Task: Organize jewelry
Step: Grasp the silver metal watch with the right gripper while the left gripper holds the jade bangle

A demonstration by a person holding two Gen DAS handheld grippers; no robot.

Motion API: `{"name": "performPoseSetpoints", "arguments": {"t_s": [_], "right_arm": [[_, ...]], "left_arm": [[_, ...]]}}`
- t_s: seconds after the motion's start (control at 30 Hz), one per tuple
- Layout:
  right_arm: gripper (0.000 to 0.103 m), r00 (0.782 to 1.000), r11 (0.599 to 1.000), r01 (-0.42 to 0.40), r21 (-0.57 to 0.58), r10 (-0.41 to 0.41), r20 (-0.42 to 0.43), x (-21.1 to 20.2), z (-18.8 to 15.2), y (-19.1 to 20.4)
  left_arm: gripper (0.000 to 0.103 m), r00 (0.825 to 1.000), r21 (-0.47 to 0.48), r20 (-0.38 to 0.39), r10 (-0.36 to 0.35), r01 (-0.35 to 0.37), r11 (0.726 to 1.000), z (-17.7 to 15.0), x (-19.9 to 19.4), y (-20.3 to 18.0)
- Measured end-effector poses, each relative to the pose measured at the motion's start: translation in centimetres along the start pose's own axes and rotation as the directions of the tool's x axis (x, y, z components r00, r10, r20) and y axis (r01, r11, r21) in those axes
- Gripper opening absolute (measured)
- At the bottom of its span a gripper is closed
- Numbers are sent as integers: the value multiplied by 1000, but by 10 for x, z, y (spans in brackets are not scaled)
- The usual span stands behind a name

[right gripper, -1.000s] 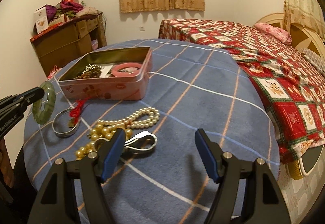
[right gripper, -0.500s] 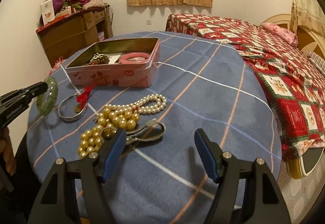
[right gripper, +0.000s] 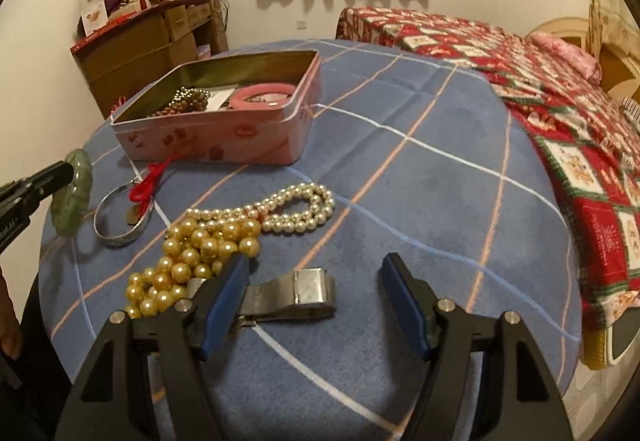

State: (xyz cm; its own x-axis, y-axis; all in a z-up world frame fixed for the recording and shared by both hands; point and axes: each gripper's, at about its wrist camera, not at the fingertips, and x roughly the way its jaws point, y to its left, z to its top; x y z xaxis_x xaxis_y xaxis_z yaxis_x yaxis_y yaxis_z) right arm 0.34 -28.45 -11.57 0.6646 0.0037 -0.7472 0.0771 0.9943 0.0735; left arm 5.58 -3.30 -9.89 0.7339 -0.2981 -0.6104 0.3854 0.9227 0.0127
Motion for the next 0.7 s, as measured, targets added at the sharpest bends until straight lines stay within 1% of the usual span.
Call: {"name": "performPoseSetpoints", "arguments": {"t_s": [0.2,0.27,0.3,0.33,0.53,0.7], "right_arm": [[71,1000,1000,12,17,-12,16,-9,-12,3],[66,999,1000,15,18,-15,33,-11,-15,6],[56,999,1000,0,21,0,36,-10,-16,7],[43,999,999,-18,26,17,34,-10,-15,7],[36,998,1000,-11,16,10,57,-7,-12,9],[34,996,993,67,-96,-60,69,7,5,19]], "left_arm": [[6,1000,0,0,-8,8,1000,-1,3,-1],[6,1000,2,0,-10,10,1000,-1,4,-3],[6,1000,3,2,-10,10,1000,-1,3,-3],[6,1000,4,5,-9,9,1000,-1,2,-3],[6,1000,-1,11,-9,9,1000,-1,-2,-1],[6,1000,12,6,-21,21,1000,-1,-3,-5]]}}
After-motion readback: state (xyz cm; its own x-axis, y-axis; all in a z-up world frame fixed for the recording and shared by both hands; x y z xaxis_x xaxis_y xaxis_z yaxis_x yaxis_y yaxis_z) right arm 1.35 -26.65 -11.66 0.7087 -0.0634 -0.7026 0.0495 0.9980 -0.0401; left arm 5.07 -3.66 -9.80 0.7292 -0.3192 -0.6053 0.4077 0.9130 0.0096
